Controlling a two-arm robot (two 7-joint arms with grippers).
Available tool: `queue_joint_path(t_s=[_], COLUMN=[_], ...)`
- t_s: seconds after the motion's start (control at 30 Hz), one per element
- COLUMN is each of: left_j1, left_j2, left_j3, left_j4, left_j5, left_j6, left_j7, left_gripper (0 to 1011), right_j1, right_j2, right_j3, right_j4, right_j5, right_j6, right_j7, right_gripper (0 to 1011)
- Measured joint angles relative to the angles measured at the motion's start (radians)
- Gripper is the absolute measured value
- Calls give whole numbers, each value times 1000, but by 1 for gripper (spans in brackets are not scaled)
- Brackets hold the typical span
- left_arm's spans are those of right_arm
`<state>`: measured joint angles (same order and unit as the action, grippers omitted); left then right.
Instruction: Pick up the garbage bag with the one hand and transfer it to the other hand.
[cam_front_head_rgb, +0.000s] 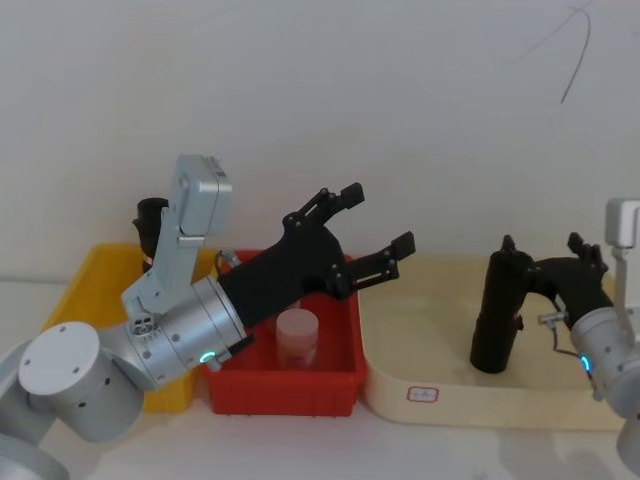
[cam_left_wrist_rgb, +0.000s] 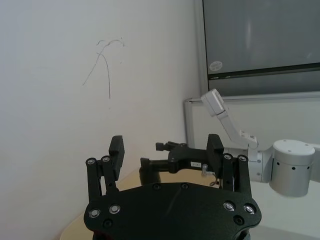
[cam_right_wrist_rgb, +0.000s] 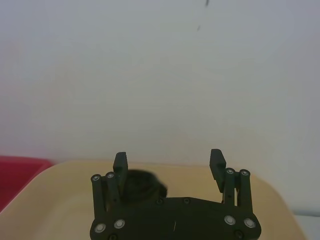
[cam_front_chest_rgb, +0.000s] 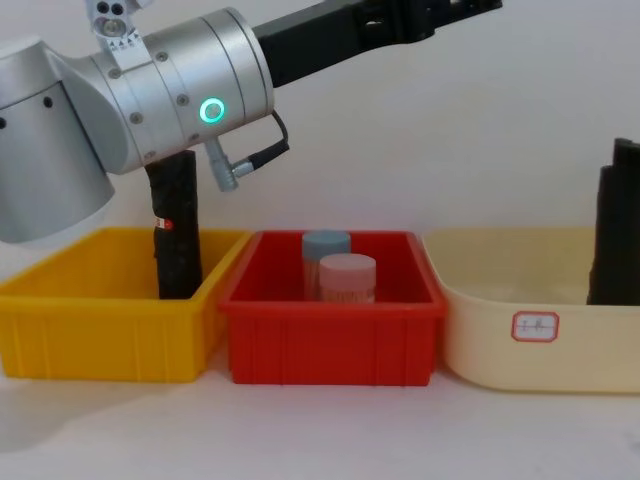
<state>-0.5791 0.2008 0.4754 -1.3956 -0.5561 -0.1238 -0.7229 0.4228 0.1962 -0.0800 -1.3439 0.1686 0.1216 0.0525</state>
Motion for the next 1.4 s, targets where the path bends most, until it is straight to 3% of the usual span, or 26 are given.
queue_joint_path(t_s=[0.23, 0.8, 1.07, 1.4], left_j1=[0, 0, 0, 0], left_j2=[0, 0, 0, 0], left_j3=[0, 0, 0, 0], left_j4=[0, 0, 0, 0], left_j5=[0, 0, 0, 0], left_j6=[0, 0, 0, 0], left_j7=[0, 0, 0, 0], left_gripper=[1001, 1001, 1001, 1001], right_j1=[-8, -111, -162, -186], right_j2=[5, 33, 48, 54], right_j3=[16, 20, -11, -78], right_j4=[-32, -247, -331, -357], right_j5=[-1, 44, 73, 87], right_j6=[-3, 29, 66, 103], right_j7=[0, 102, 158, 211], right_gripper=[1000, 1000, 1000, 1000])
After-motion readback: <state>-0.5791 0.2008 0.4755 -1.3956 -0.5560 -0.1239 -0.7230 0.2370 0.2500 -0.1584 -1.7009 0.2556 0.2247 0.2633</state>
